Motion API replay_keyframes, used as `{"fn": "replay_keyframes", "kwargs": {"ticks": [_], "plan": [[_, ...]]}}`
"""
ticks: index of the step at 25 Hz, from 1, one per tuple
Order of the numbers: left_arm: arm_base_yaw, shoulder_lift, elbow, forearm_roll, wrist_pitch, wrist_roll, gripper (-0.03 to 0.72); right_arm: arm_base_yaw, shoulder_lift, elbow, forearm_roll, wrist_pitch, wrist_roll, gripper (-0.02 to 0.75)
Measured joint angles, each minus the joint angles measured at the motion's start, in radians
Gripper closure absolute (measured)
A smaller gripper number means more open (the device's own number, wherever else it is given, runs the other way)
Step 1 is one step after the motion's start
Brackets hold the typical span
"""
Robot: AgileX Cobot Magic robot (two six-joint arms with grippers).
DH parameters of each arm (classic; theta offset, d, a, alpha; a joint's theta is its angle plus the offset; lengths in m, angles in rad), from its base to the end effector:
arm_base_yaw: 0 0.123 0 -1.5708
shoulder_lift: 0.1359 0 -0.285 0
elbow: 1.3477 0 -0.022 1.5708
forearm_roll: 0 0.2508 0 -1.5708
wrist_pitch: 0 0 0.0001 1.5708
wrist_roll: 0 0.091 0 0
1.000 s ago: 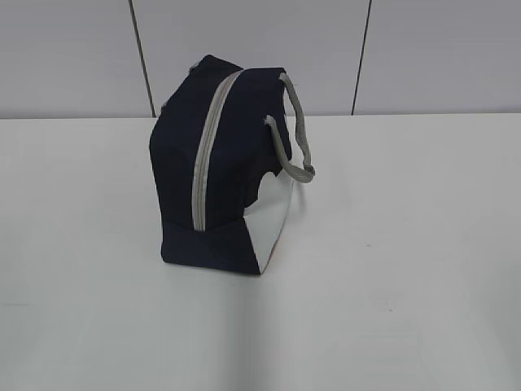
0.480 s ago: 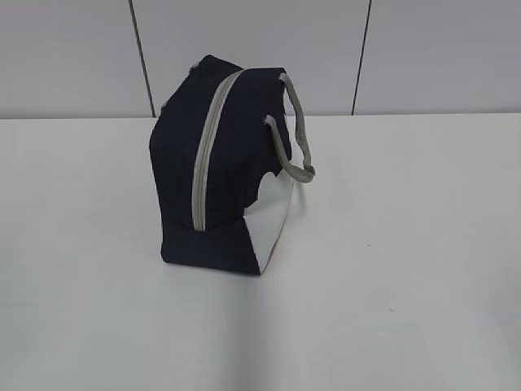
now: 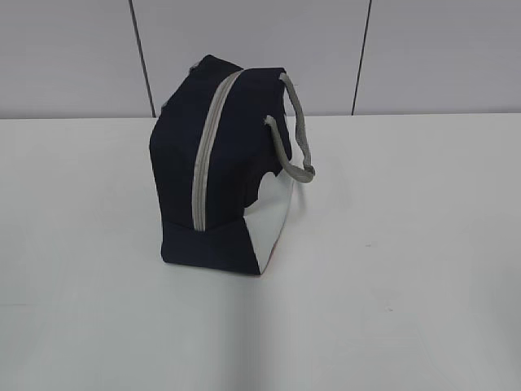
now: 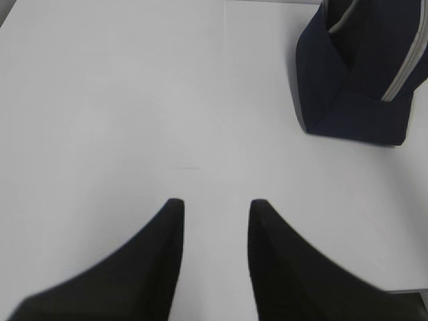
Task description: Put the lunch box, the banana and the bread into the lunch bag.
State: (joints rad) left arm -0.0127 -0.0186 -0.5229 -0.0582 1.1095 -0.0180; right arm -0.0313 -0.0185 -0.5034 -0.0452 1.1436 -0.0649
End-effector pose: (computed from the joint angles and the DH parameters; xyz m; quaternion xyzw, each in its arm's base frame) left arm -0.0126 -0.0046 0.2796 0.0002 0.8548 -0.0369 0.5177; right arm -0.0118 -0.0034 0.2715 -0.0125 0.8684 -0.0463 0.4935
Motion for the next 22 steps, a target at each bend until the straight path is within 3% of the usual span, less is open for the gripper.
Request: {"fn": "replay_keyframes", "kwargs": {"ticks": [22], "plan": [[0.0,0.0,0.0,0.0,0.0,0.001,0.443,0.0,0.0,0.0,0.0,0.0,0.0,0.241]]}}
